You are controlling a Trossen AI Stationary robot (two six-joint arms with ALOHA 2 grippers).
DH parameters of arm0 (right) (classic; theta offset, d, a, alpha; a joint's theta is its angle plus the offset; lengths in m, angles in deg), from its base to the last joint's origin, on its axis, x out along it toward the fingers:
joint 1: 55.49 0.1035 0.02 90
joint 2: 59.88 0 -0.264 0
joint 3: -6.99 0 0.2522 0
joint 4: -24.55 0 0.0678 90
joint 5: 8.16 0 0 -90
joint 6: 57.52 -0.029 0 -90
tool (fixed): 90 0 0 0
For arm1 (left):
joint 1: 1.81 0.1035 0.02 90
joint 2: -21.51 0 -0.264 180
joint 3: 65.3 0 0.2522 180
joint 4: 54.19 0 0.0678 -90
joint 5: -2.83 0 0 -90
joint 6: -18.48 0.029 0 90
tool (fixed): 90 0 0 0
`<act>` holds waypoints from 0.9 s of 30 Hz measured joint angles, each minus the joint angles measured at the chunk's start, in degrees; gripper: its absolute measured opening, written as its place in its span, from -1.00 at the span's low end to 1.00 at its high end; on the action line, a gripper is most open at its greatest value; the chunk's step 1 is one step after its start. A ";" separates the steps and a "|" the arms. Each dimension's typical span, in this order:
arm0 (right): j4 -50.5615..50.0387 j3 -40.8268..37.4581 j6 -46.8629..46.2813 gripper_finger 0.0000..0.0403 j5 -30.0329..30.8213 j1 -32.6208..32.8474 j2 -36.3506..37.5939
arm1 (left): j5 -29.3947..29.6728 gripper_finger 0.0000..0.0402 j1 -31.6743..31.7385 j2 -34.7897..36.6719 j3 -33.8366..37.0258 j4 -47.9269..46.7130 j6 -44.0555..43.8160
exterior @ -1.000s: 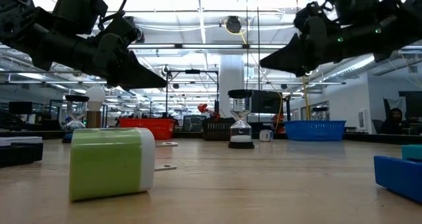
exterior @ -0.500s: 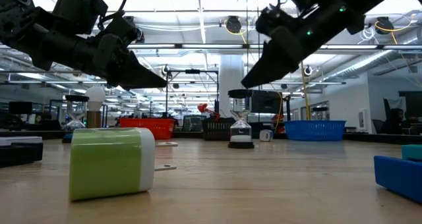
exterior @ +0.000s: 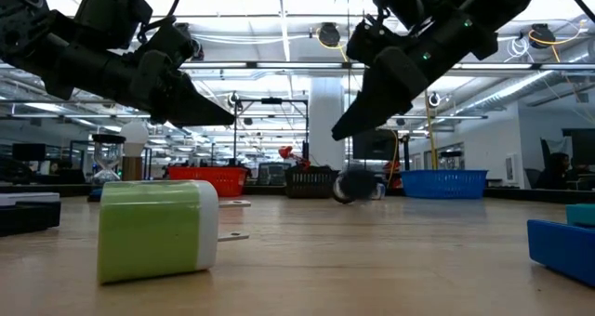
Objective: Pick & Place Office items
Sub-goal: Put the white hourglass into the blue bin
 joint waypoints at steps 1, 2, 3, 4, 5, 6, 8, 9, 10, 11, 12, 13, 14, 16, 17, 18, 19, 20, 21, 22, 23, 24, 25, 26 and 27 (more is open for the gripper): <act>-0.25 -0.01 0.10 0.51 -0.01 0.01 0.18 | 0.01 -0.85 0.00 -0.01 0.00 0.02 0.00; -0.25 -0.02 0.41 0.50 -0.02 0.01 0.33 | 0.01 -0.85 -0.02 0.02 0.00 0.02 0.00; 0.02 -0.01 0.69 0.50 0.03 0.00 0.45 | 0.01 -0.85 -0.02 0.02 0.00 -0.07 0.00; 0.19 0.00 0.41 0.49 0.15 0.00 0.53 | 0.01 -0.85 -0.02 0.02 0.00 -0.09 -0.02; 0.08 0.00 -0.94 0.49 0.59 0.00 0.54 | 0.01 -0.85 -0.02 0.01 0.00 -0.09 -0.02; -0.63 0.00 -3.10 0.49 1.66 0.00 0.72 | 0.01 -0.85 0.00 0.00 0.00 -0.07 -0.02; -3.65 0.04 -8.08 0.50 3.77 0.00 1.64 | 0.01 -0.85 0.00 -0.01 0.00 -0.04 -0.02; -5.97 0.61 -11.34 0.51 5.12 0.00 1.80 | 0.01 -0.85 -0.01 0.02 0.00 -0.03 -0.02; -8.56 1.35 -15.22 0.51 6.66 0.00 1.77 | 0.01 -0.85 0.00 0.00 0.00 0.00 -0.02; -12.10 2.05 -19.01 0.52 8.15 0.01 1.68 | 0.01 -0.85 0.00 0.01 0.00 0.00 -0.02; -15.78 2.52 -22.23 0.52 9.20 0.06 1.66 | 0.01 -0.85 0.00 -0.01 0.00 0.04 -0.02; -18.50 2.86 -24.60 0.52 9.73 0.07 1.65 | 0.01 -0.85 0.00 0.02 0.00 0.04 -0.04; -19.51 3.14 -26.40 0.52 10.39 0.07 1.60 | 0.01 -0.85 0.00 0.02 0.00 0.06 -0.04; -19.29 3.38 -29.23 0.52 10.58 0.17 1.20 | 0.01 -0.85 -0.01 0.02 0.00 0.41 -0.04; -18.93 3.39 -30.40 0.52 10.57 0.19 0.80 | 0.01 -0.85 -0.01 0.02 0.00 0.46 -0.04; -18.80 3.39 -31.12 0.52 10.54 0.22 0.26 | 0.01 -0.85 -0.01 0.02 0.00 0.45 -0.04; -18.73 3.34 -31.59 0.52 10.46 0.22 -0.22 | -0.01 -0.85 0.00 0.02 0.00 0.44 -0.04; -18.17 3.32 -31.83 0.52 10.55 0.22 -0.90 | 0.01 -0.85 0.00 0.02 0.00 0.46 -0.07; -16.62 3.32 -31.97 0.52 10.55 0.18 -1.87 | 0.01 -0.85 0.00 0.02 0.00 0.46 -0.13; -15.03 3.41 -31.98 0.52 10.56 0.01 -2.91 | 0.01 -0.85 -0.01 0.02 0.00 0.43 -0.15; -14.22 3.43 -31.95 0.52 10.52 -0.09 -3.90 | 0.01 -0.85 -0.02 0.02 0.00 0.44 -0.27; -14.01 3.37 -31.89 0.52 10.41 -0.27 -4.75 | 0.01 -0.85 -0.02 0.02 0.00 0.44 -0.32; -13.22 3.23 -31.85 0.52 10.43 -0.35 -5.56 | 0.01 -0.85 -0.02 0.02 0.00 0.42 -0.34; -12.36 3.37 -31.57 0.52 10.42 -0.53 -6.49 | 0.01 -0.85 -0.02 0.02 0.00 0.33 -0.36; -12.00 3.39 -31.45 0.52 10.39 -0.74 -7.31 | 0.00 -0.85 -0.01 0.02 0.00 0.29 -0.38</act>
